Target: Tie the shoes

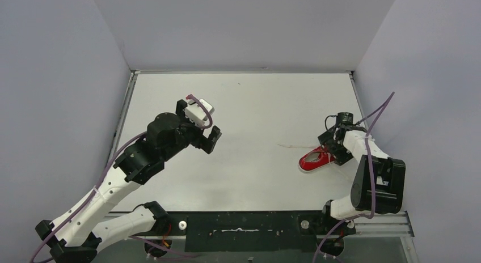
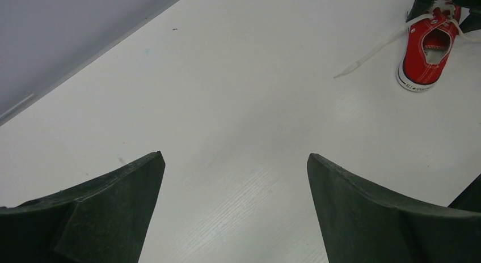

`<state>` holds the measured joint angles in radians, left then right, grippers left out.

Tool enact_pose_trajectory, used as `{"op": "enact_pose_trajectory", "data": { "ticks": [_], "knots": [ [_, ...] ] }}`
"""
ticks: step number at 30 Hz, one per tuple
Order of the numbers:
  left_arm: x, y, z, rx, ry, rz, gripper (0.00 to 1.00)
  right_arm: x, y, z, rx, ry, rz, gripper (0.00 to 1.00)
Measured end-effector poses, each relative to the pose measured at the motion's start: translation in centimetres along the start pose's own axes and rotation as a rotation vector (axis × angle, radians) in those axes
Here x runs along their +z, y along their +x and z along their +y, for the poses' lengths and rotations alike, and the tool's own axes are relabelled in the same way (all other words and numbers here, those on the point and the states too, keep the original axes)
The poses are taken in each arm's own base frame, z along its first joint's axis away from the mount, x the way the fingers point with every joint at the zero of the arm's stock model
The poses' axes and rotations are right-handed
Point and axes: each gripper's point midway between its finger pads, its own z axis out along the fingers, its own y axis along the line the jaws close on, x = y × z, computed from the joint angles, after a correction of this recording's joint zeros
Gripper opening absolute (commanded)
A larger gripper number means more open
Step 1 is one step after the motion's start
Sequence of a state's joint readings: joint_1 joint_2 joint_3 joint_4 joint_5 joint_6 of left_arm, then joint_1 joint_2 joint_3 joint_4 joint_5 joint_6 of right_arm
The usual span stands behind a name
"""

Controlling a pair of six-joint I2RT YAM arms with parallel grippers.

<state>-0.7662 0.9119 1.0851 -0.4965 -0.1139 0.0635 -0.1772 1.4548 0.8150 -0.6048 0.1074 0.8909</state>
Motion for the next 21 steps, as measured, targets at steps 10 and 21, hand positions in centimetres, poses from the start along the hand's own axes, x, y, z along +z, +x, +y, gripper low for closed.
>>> {"op": "enact_pose_trajectory", "data": {
  "ticks": [10, 21],
  "knots": [
    [0.0, -0.3, 0.3, 0.025, -0.029, -0.018, 0.97, -0.5, 4.2, 8.0, -0.379, -0.201, -0.053, 0.83],
    [0.7, 0.1, 0.4, -0.005, -0.023, 0.000, 0.97, -4.6, 17.9, 16.0, -0.910, -0.457, 0.025, 0.94]
  ]
}}
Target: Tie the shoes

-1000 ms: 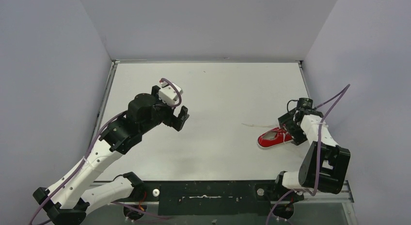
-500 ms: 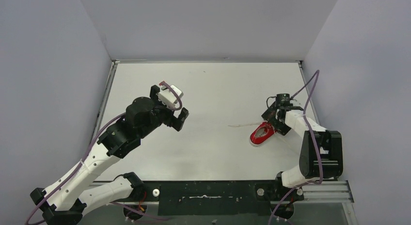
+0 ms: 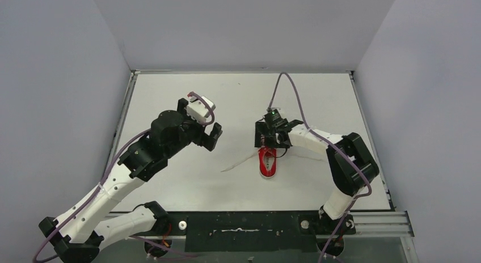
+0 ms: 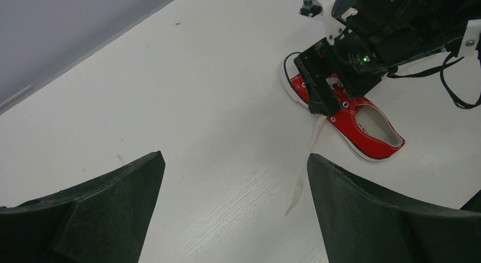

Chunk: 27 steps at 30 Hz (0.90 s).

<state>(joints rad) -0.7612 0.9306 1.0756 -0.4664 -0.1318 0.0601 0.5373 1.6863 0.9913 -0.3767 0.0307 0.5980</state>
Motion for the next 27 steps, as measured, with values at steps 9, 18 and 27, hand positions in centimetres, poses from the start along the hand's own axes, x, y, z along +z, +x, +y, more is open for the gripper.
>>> {"op": "enact_pose_trajectory", "data": {
  "ticks": [9, 18, 27],
  "knots": [
    [4.0, 3.8, -0.1, -0.104, -0.001, 0.135, 0.97, -1.3, 4.4, 2.7, -0.213, -0.077, 0.178, 1.00],
    [5.2, 12.2, -1.0, -0.448, 0.029, 0.402, 0.96, -8.9, -1.5, -1.3, -0.024, -0.148, 0.049, 1.00],
    [5.3, 12.9, -5.8, -0.604, 0.196, 0.498, 0.83, -9.3, -0.8, -0.9, 0.076, -0.215, 0.159, 0.91]
  ]
}}
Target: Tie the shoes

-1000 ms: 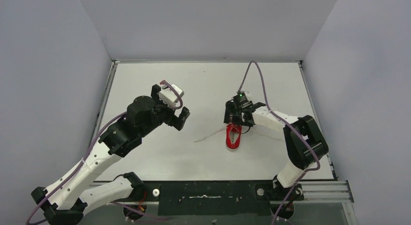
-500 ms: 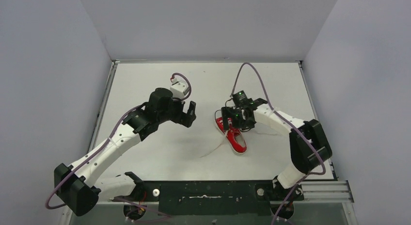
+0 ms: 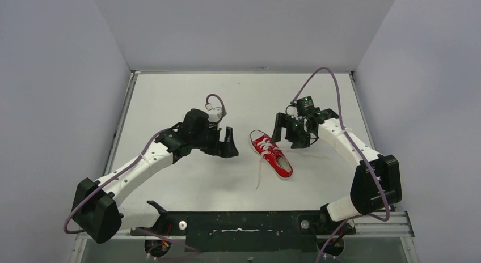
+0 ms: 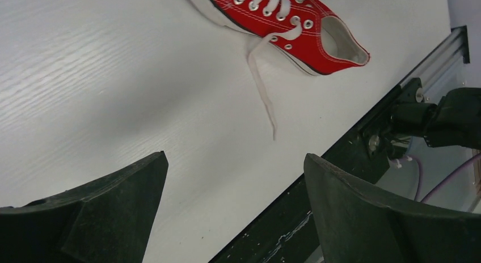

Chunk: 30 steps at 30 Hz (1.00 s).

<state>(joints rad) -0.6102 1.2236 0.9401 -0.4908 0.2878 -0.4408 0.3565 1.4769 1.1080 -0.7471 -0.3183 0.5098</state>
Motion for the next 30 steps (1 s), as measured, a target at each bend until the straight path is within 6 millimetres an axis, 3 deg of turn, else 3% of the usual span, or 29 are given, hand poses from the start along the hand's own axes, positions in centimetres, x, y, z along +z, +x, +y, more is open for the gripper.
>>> {"op": "enact_pose_trajectory", "data": {
  "ticks": [2, 4, 7, 9, 12, 17, 21, 25, 28, 30],
  "knots": [
    [1.3, 0.4, -1.6, 0.019, 0.063, 0.010, 0.76, -0.2, 0.4, -2.0, 0.065, 0.012, 0.016, 0.75],
    [2.7, 0.9, -3.0, 0.033, 0.126, 0.021, 0.74, -0.5, 1.2, -4.3, 0.143, 0.026, 0.039, 0.67],
    [4.7, 1.4, -3.4, 0.016, 0.168, 0.054, 0.74, -0.7, 3.6, -7.8, 0.273, 0.051, 0.088, 0.64],
    [5.9, 2.2, -3.2, 0.007, 0.176, 0.093, 0.73, -0.7, 5.4, -8.8, 0.308, 0.067, 0.122, 0.63],
    [6.9, 3.4, -2.8, 0.004, 0.175, 0.149, 0.71, -0.2, 7.1, -8.9, 0.299, 0.063, 0.164, 0.59],
    [8.1, 3.9, -3.5, 0.042, 0.196, 0.189, 0.61, 1.7, 7.7, -8.3, 0.269, 0.048, 0.203, 0.49],
    [9.4, 4.2, -3.7, 0.077, 0.208, 0.222, 0.48, 2.9, 8.7, -5.8, 0.236, 0.006, 0.233, 0.50],
    [11.7, 3.9, -3.4, 0.119, 0.207, 0.262, 0.48, 2.6, 10.1, -4.0, 0.273, -0.046, 0.237, 0.51],
    [12.9, 4.2, -2.8, 0.142, 0.202, 0.275, 0.35, 1.8, 9.7, -4.3, 0.330, -0.047, 0.212, 0.52],
    [13.3, 4.2, -2.4, 0.149, 0.200, 0.275, 0.32, 1.4, 9.2, -5.2, 0.370, -0.039, 0.191, 0.52]
  ]
}}
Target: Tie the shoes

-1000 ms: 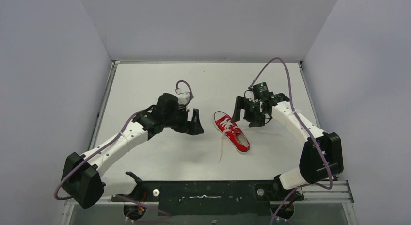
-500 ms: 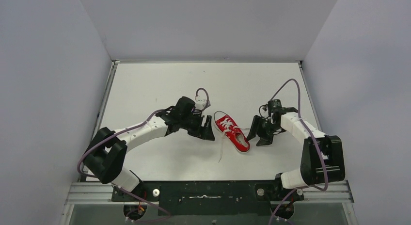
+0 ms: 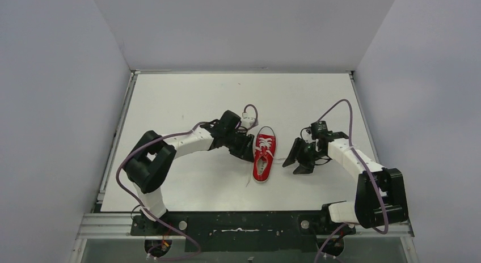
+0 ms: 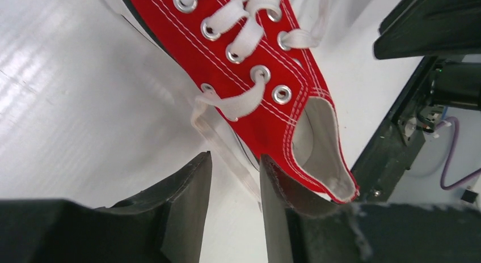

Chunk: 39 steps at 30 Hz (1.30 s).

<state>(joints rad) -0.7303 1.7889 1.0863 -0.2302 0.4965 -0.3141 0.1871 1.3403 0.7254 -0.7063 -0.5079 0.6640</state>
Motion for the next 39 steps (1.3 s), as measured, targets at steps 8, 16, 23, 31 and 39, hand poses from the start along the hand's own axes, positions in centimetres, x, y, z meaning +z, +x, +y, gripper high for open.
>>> {"op": "enact_pose_trajectory", "data": {
  "ticks": [8, 16, 23, 31, 39],
  "knots": [
    [1.7, -1.4, 2.1, 0.006, 0.008, -0.053, 0.32, -1.9, -1.2, -2.3, 0.061, 0.064, -0.015, 0.52],
    [3.2, -1.5, 1.8, 0.014, 0.030, -0.064, 0.34, -1.5, -1.5, -2.4, 0.065, 0.076, 0.004, 0.52],
    [3.2, -0.7, 1.4, 0.012, 0.067, -0.065, 0.40, -1.3, -1.6, -2.5, 0.061, 0.083, 0.014, 0.52],
    [3.5, -2.1, 1.6, 0.023, 0.117, -0.096, 0.35, -1.5, -1.6, -3.0, 0.042, 0.108, 0.015, 0.53],
    [4.6, -2.0, 0.9, 0.031, 0.163, -0.100, 0.34, -2.4, -3.2, -2.3, 0.011, 0.114, -0.020, 0.53]
  ]
}}
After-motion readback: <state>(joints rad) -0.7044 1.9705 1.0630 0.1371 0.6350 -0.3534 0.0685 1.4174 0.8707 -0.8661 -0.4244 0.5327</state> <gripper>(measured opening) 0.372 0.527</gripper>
